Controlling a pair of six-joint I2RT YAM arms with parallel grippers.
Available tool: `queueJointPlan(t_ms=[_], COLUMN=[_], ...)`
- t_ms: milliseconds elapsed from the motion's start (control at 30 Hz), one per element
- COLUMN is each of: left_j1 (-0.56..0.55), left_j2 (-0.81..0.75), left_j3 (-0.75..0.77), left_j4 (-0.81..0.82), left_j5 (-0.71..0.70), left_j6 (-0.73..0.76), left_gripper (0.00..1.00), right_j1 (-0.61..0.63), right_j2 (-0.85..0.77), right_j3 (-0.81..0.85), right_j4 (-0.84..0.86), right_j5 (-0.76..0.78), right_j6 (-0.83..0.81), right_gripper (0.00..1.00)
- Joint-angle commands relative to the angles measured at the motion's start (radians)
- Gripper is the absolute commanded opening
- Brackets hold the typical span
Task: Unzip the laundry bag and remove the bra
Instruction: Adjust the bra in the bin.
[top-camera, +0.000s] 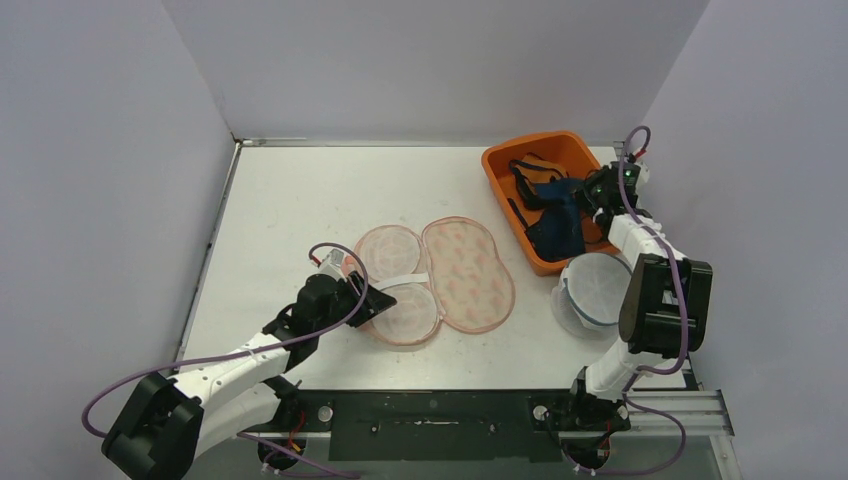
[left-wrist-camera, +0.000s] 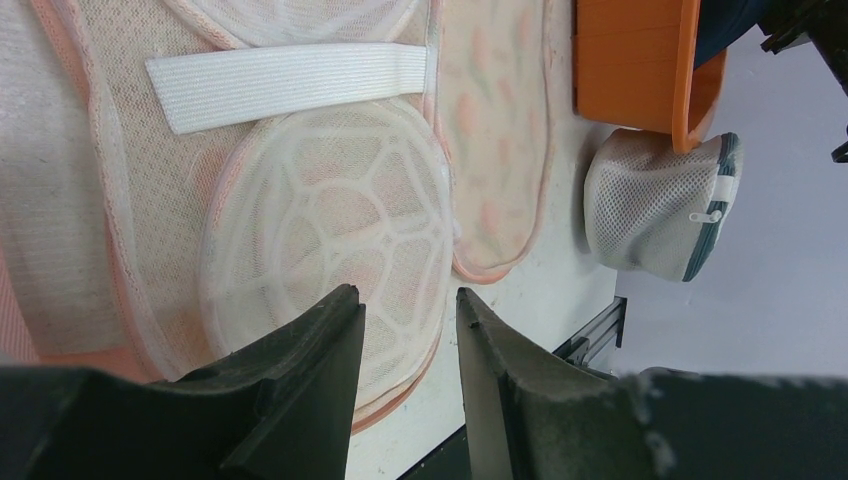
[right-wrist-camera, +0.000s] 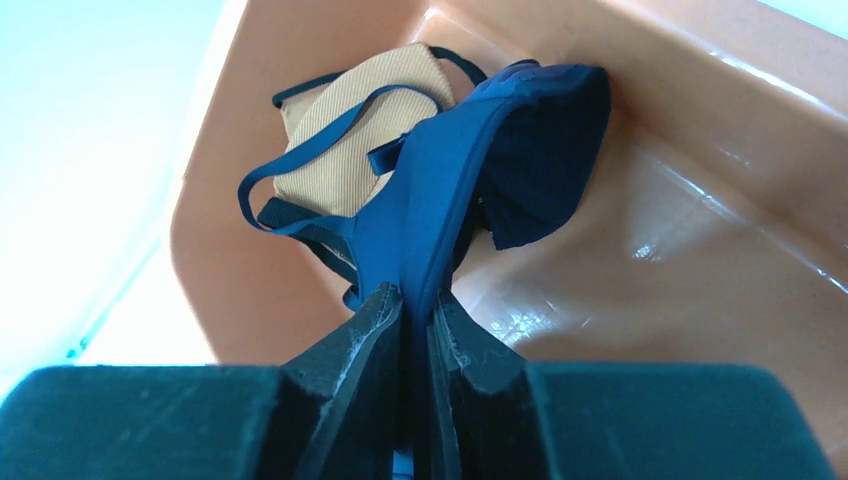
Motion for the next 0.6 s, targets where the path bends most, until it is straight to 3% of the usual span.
queueJointPlan(t_ms=[0,233,567], left_j1=[-0.005,-0.009,-0.015], left_j2=[0.0,-0.002,0.015], left_j3=[0.009,0.006,-0.003], left_j4=[0.062,0.065,0.086], left_j5=[-0.008,-0.008,-0.003], left_j6=[0.008,0.011,0.011], left_gripper=[0.37,0.37,0.38], right_j1=[0.062,0.164,0.169], right_j2=[-0.071,-0.15,-0.07], right_j3=[0.035,0.046,0.079], right_j4=[0.056,0.078,0.072], right_j5=[0.047,0.07,-0.14], right_j6=[-0.182,-0.392,-0.604], right_gripper=[0.11,0.05,0.08])
